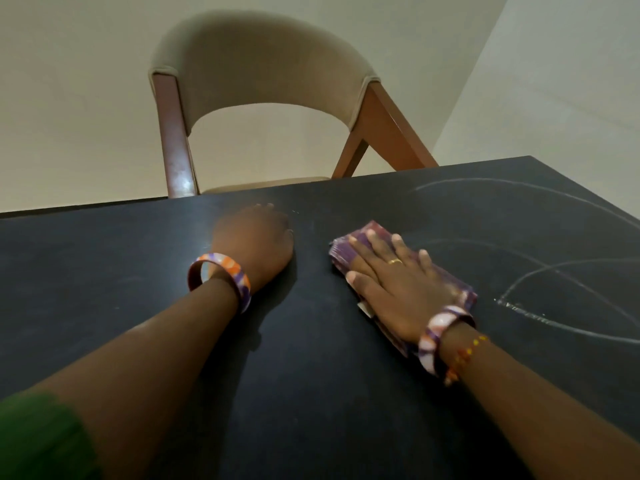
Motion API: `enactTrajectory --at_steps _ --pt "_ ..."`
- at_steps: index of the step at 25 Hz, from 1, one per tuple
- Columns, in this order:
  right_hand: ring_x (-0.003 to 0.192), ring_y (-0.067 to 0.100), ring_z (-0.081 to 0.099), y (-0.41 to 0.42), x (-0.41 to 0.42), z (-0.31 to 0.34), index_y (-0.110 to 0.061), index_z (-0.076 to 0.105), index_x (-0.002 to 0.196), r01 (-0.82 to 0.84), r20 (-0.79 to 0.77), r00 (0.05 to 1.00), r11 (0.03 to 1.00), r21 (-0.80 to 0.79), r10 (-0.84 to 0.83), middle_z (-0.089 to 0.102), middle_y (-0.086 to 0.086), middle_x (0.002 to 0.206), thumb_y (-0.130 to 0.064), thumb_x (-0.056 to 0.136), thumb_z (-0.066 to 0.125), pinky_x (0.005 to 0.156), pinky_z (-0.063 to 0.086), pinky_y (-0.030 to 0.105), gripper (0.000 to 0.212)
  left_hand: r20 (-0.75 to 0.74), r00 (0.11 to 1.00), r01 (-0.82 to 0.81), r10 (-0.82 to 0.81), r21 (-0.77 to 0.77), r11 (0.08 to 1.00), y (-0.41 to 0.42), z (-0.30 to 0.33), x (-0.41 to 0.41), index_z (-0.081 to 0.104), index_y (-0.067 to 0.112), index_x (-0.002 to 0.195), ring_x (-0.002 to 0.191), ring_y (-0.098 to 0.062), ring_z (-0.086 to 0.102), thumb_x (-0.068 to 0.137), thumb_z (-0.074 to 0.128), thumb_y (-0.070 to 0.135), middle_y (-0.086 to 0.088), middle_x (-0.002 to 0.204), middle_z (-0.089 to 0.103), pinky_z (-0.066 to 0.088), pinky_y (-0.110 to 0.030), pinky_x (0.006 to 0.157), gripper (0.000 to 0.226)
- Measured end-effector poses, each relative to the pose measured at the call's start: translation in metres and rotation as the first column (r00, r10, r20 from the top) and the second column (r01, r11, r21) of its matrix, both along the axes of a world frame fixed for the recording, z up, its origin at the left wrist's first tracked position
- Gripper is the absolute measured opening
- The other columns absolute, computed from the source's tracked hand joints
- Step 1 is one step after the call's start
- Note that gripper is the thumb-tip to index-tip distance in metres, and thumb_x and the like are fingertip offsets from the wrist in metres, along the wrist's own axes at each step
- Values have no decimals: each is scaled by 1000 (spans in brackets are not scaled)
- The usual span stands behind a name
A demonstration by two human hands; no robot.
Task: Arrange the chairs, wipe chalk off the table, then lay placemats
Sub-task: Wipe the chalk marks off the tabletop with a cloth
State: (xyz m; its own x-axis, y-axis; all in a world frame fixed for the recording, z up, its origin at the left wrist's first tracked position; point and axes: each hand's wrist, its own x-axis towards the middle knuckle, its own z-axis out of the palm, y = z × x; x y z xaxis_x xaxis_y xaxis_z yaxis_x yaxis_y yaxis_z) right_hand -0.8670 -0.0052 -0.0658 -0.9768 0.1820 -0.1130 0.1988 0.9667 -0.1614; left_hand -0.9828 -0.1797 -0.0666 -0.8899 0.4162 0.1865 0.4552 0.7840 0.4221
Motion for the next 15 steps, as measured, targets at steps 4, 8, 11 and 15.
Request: enactTrajectory --at_steps 4,8,11,15 --pt "145 23 -10 16 -39 -2 -37 4 149 218 2 976 976 -28 -218 -7 -10 158 -48 99 17 114 -9 50 53 2 1000 -13 13 -28 1000 1 -3 -2 55 25 127 132 -21 38 92 47 34 -2 144 43 24 -40 110 37" --pt "145 27 -7 13 -74 9 -33 4 150 142 2 990 990 1 -142 -6 -4 159 -47 99 18 116 -6 51 54 -21 999 41 -43 -109 993 5 -2 -4 52 24 131 135 -22 34 94 44 34 -2 146 40 25 -40 110 39" --pt "144 16 -13 -3 12 1 -43 -2 146 -49 -15 999 999 5 49 -12 -16 156 -53 98 15 114 -9 41 52 -21 998 52 -54 -114 992 4 -2 -4 52 23 131 136 -22 34 94 45 35 -3 146 40 26 -41 110 40" --pt "145 14 -12 30 59 2 -45 -1 146 248 -35 968 969 1 -248 -13 -17 155 -55 97 16 116 -7 43 53 -37 998 41 -45 -101 994 4 -3 -1 53 22 130 135 -23 35 93 45 36 -4 145 41 27 -41 109 40"
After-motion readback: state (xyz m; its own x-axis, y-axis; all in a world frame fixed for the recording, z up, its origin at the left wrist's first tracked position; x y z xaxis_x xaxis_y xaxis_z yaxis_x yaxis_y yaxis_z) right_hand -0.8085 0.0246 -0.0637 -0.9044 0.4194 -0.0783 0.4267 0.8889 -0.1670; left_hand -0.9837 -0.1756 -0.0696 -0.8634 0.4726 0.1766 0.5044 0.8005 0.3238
